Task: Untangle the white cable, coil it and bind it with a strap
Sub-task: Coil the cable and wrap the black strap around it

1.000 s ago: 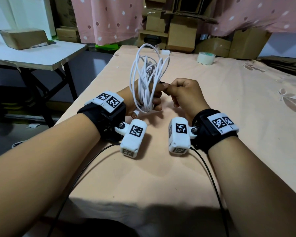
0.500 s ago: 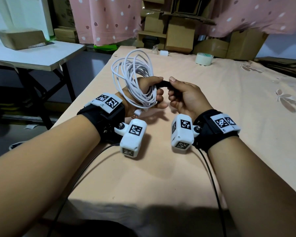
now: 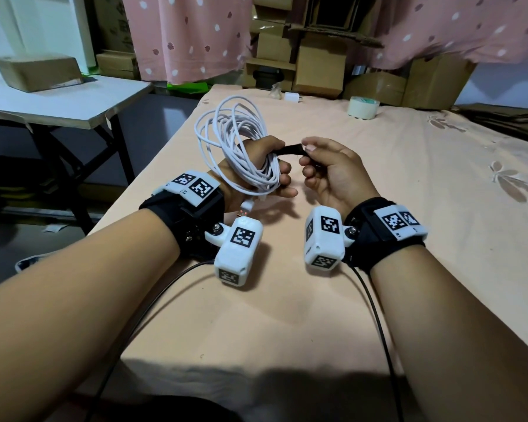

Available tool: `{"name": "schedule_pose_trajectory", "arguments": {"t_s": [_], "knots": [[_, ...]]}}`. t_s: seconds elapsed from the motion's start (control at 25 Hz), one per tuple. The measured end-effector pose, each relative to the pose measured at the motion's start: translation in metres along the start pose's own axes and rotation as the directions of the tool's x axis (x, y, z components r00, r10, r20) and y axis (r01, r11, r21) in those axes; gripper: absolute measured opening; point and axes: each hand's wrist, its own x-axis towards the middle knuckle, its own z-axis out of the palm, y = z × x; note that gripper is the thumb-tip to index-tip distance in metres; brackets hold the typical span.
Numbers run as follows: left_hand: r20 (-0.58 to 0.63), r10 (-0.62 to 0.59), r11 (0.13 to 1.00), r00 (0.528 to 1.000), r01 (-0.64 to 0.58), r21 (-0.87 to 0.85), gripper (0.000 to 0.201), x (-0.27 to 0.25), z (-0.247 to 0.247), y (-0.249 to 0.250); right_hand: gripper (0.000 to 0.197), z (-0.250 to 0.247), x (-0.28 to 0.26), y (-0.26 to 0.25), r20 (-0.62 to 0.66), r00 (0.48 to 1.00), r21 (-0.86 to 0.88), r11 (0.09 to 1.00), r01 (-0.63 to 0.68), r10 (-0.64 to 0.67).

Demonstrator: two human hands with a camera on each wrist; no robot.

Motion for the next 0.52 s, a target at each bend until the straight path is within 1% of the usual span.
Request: {"name": "schedule_pose_trajectory", "arguments": {"t_s": [0.08, 0.12, 0.24, 0.32, 0.4, 0.44, 0.52], "knots": [[-0.012, 0.01, 1.0, 1.0, -0.01, 0.001, 0.031, 0.0009, -0.0012, -0.0017, 0.021, 0.0014, -0.0012, -0.0008, 0.034, 0.999, -0.029, 0.999, 0.013, -0.012], [-0.019, 0.013, 1.0, 1.0, -0.013, 0.002, 0.03, 0.0012, -0.0013, -0.0019, 0.021, 0.0024, -0.002, -0.0012, 0.046, 0.999, -0.028, 1.0, 0.014, -0.013], [-0.022, 0.013, 1.0, 1.0, -0.013, 0.005, 0.026, 0.0015, -0.0019, -0.0011, 0.013, 0.0044, -0.0042, -0.0003, 0.093, 0.996, -0.029, 1.0, -0.008, 0.011], [0.012, -0.001, 1.0, 1.0, 0.0, 0.018, 0.026, 0.0003, -0.0016, 0.0002, 0.009, 0.004, -0.0056, 0.0015, 0.116, 0.993, -0.097, 0.995, 0.012, -0.001], [0.052, -0.023, 0.999, 0.998, 0.021, 0.042, 0.029, -0.0014, -0.0004, 0.0007, 0.009, 0.0028, -0.006, 0.0021, 0.109, 0.994, -0.148, 0.989, 0.028, -0.012], [0.059, -0.02, 0.998, 0.998, 0.016, 0.06, 0.029, -0.0029, 0.0011, -0.0001, 0.01, 0.0023, -0.0057, 0.0025, 0.106, 0.994, -0.159, 0.987, 0.034, -0.017], [0.038, 0.031, 0.994, 0.999, -0.035, 0.103, 0.021, -0.0053, 0.0042, -0.003, 0.011, 0.0028, -0.0059, 0.0021, 0.103, 0.994, -0.168, 0.985, 0.041, -0.023]]}}
